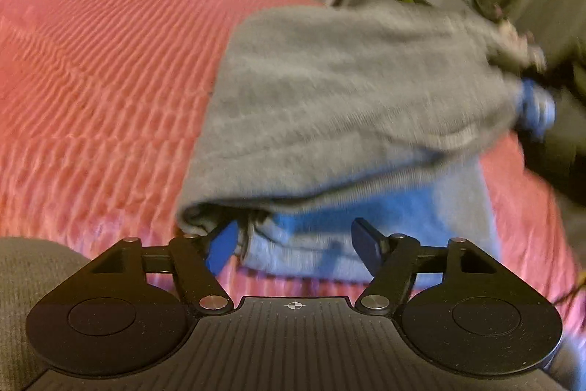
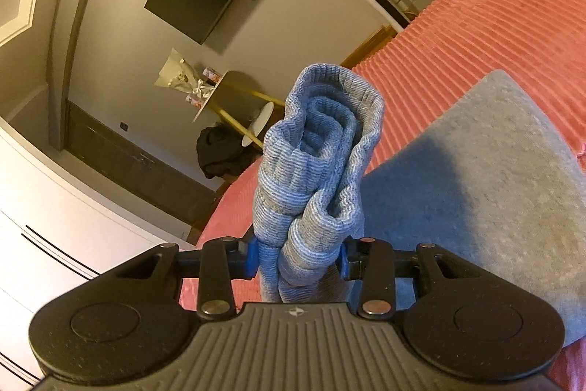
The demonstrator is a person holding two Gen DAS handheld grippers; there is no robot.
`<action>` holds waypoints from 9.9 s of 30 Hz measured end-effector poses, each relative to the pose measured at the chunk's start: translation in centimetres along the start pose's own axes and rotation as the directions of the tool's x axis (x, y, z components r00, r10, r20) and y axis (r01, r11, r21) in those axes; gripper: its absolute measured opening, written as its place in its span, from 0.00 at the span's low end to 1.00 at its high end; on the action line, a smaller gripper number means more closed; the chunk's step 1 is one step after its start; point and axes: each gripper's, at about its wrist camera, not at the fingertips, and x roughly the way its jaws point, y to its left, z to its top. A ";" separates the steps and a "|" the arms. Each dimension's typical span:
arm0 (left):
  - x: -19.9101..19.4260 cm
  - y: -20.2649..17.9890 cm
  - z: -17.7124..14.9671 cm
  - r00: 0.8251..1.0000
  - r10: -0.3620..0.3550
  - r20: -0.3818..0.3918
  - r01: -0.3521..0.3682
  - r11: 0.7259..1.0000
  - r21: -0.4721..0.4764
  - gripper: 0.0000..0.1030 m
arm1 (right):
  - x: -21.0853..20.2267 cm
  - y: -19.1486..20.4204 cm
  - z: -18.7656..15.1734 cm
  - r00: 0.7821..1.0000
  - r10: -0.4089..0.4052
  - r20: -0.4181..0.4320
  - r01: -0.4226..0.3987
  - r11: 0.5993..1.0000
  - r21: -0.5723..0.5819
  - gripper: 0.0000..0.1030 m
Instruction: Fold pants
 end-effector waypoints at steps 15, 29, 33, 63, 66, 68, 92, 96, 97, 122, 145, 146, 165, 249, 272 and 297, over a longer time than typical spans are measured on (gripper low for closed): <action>0.0 1.7 0.5 0.998 -0.056 0.008 0.056 0.993 -0.102 0.72 | 0.0 -4.8 -0.7 0.999 -0.046 -0.021 0.048 0.994 0.102 0.38; 0.9 1.5 0.6 0.998 -0.057 -0.023 0.055 0.995 -0.087 0.75 | 3.1 -10.5 -2.0 0.998 -0.067 0.005 0.064 0.970 0.234 0.79; 1.6 1.7 0.7 0.999 -0.046 -0.022 0.044 0.996 -0.075 0.77 | 4.0 -10.5 -2.1 0.999 -0.031 0.022 0.024 0.968 0.250 0.84; -1.6 1.4 0.8 0.972 -0.179 0.154 0.184 0.983 -0.019 0.59 | -3.0 -6.8 0.6 0.990 -0.077 0.116 0.054 0.981 0.184 0.38; -1.8 0.7 0.6 0.969 -0.232 0.086 0.229 0.972 0.043 0.60 | -2.5 -8.2 0.1 0.981 -0.169 0.098 0.158 0.981 0.114 0.41; -2.5 0.8 0.8 0.948 -0.313 0.063 0.311 0.949 0.046 0.64 | -2.1 -9.5 -0.2 0.966 -0.255 0.050 0.248 0.962 0.110 0.42; 4.9 1.9 4.4 0.982 0.111 0.156 -0.112 0.994 -0.001 0.74 | -2.1 -9.7 -1.7 0.942 -0.327 0.076 0.326 0.945 0.021 0.45; 4.3 0.7 3.9 0.951 0.219 0.219 -0.239 0.968 0.070 0.77 | -2.7 -8.8 -1.4 0.927 -0.369 0.076 0.370 0.929 -0.008 0.57; 4.1 0.4 3.9 0.944 0.220 0.247 -0.246 0.966 0.081 0.76 | -3.1 -8.3 -1.4 0.917 -0.388 0.093 0.391 0.920 -0.025 0.63; 15.4 -0.8 11.0 0.980 0.107 0.166 -0.129 0.983 0.127 0.99 | 11.4 -3.4 -1.6 0.870 -0.425 0.251 0.481 0.619 -0.621 0.31; 5.8 -0.5 3.1 0.989 0.144 -0.025 -0.129 0.940 0.317 0.99 | -1.4 -4.2 -6.2 0.933 -0.354 -0.070 0.293 0.857 -0.424 0.46; 5.7 -0.2 3.2 0.990 0.140 -0.036 -0.123 0.946 0.299 0.99 | -2.1 -4.6 -5.8 0.940 -0.333 -0.073 0.282 0.881 -0.381 0.46; 5.4 4.1 3.4 0.992 0.051 -0.118 -0.053 0.998 -0.015 0.99 | -4.9 -13.1 -3.0 0.981 -0.192 0.021 0.180 0.948 0.262 0.28; 9.7 -1.3 9.6 0.989 0.086 0.123 -0.117 0.955 0.272 0.79 | 3.6 -7.2 6.3 0.953 -0.300 0.042 0.297 0.952 0.076 0.43; 7.1 -1.7 8.8 0.984 0.067 0.163 -0.105 0.967 0.234 0.84 | 5.7 -4.6 1.0 0.833 -0.522 0.185 0.550 0.741 -0.384 0.22; 9.4 -2.6 3.7 0.971 0.238 -0.002 -0.205 0.841 0.501 0.83 | 5.1 -2.8 -2.1 0.755 -0.641 0.136 0.600 0.594 -0.536 0.75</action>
